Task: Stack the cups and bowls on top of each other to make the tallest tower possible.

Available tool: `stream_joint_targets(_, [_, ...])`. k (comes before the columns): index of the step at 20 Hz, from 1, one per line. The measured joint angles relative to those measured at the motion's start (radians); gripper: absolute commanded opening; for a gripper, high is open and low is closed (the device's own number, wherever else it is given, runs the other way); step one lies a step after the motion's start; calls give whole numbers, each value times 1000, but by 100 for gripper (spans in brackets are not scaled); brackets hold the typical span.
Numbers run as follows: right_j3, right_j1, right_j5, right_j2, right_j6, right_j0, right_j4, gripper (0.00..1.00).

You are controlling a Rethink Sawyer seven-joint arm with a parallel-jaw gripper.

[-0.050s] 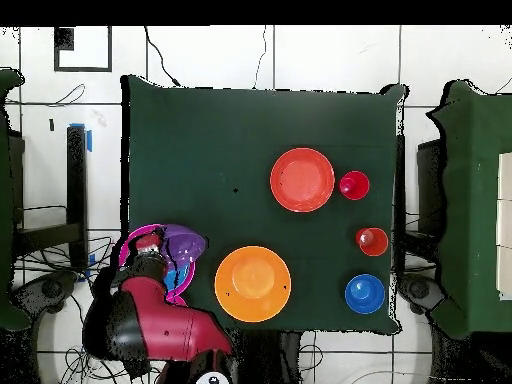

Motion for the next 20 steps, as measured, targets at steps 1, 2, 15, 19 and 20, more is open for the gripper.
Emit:
stream_joint_targets(1, [4, -1, 0, 0, 0, -3, -4, 0])
stream_joint_targets(2, [9, -2, 0, 0, 0, -5, -7, 0])
stream_joint_targets(15, [32, 3, 20, -28, 0, 49, 5, 0])
stream_joint_targets(19, [32, 28, 23, -42, 0, 77, 29, 0])
stream_joint_targets(20, [32, 37, 23, -47, 0, 87, 40, 0])
